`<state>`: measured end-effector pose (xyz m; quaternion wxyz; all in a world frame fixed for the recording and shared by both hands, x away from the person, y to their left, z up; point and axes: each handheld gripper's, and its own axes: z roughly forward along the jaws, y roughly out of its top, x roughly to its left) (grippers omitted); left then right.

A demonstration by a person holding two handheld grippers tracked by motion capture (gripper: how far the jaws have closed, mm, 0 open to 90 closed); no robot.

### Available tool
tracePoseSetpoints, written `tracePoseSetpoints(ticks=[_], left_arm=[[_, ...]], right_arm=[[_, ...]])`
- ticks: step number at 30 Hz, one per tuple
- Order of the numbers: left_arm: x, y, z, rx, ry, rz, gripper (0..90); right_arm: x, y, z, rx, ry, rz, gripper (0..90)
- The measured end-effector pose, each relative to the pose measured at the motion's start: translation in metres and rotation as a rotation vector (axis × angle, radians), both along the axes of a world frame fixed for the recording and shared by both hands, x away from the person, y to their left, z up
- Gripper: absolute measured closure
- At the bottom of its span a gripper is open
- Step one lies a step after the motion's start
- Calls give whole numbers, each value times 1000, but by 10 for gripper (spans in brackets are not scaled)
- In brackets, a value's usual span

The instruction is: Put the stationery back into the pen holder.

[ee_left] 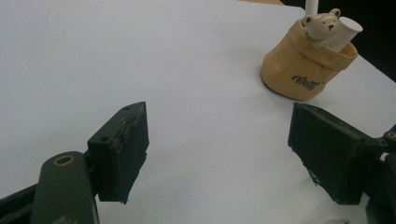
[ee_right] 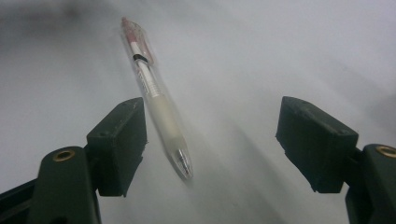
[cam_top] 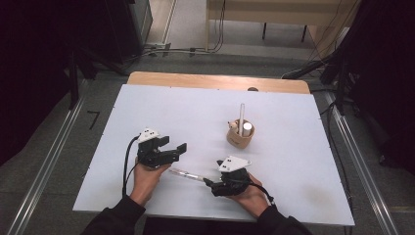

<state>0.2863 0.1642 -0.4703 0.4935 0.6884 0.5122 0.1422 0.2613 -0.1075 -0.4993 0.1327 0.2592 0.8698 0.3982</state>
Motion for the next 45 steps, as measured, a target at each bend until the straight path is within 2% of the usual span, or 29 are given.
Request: tracePoseSetpoints(ticks=[5, 11, 17, 21, 34, 45], left_arm=[[0, -1, 0, 5, 0, -4, 203], [0, 0, 0, -3, 0, -1, 203], [0, 0, -1, -2, 2, -3, 203], [1, 0, -1, -2, 2, -1, 203], [1, -1, -2, 0, 8, -5, 203], [0, -1, -2, -1, 6, -5, 204]], right_arm=[[0, 8, 0, 6, -5, 25, 260], [-1, 18, -1, -12, -7, 58, 294], [-2, 19, -3, -35, -16, 85, 394], [0, 20, -6, -45, -1, 107, 455], [-1, 20, -8, -56, 9, 110, 510], [-2, 19, -11, -66, 15, 132, 590]])
